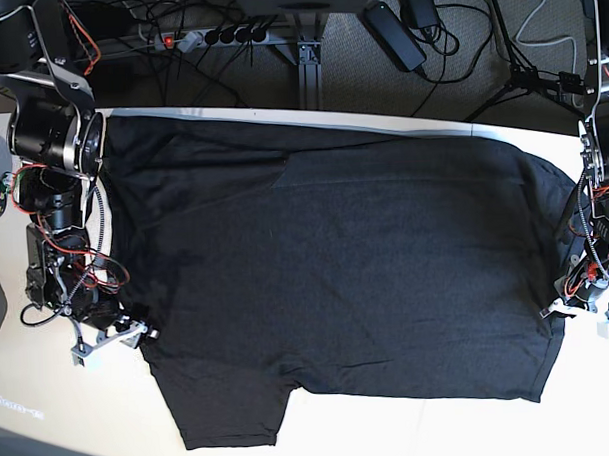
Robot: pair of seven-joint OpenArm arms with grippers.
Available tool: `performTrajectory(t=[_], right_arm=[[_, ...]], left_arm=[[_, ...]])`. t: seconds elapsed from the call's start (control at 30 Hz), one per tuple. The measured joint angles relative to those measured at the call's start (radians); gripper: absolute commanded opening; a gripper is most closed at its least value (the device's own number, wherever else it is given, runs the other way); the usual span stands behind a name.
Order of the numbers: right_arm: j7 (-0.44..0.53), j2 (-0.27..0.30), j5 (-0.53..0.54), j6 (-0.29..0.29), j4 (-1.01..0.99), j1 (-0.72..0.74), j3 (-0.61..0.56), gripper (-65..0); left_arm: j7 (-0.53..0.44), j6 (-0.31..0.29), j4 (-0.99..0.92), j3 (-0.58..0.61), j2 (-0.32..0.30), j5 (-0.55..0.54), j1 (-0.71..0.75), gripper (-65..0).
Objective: Fold the T-shirt properly
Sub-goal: 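Release the right gripper and grasp the shirt's hem corner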
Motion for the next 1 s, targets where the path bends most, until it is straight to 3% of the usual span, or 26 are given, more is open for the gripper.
performTrajectory(t=[0.07,0.2,0.23,0.43,0.6,0.77,1.0], right_arm=[[0.001,-0.006,-0.001,0.003,0.000,0.000,0.000,-39.9],[-0.005,-0.006,-0.006,0.003,0.000,-0.002,0.000,-62.1],[0.002,-0.006,-0.006,0.003,0.000,-0.005,0.000,-65.0],[-0.010,-0.011,-0.023,0.011,0.050,-0.015,-0.002,-65.0],[-0.030,-0.011,-0.022,0.029,0.147,-0.022,-0.002,-65.0],[-0.179,-0.005,0.091,0.047,0.254,-0.019,-0.004,-65.0],[-0.229,0.028,0.170,0.059,0.402,-0.133,-0.005,-65.0]], left_arm=[[0.000,0.000,0.000,0.000,0.000,0.000,0.000,-65.0],[-0.003,0.000,0.000,0.000,0.000,-0.001,0.000,-65.0],[-0.003,0.000,0.000,0.000,0.000,-0.002,0.000,-65.0],[0.026,-0.041,0.030,0.000,-0.018,-0.054,0.009,-65.0],[0.050,-0.075,0.117,0.001,-0.068,-0.148,0.013,-65.0],[0.105,-0.076,0.156,0.001,-0.108,-0.187,0.006,-65.0],[0.164,-0.087,0.158,0.002,-0.135,-0.196,0.026,-65.0]])
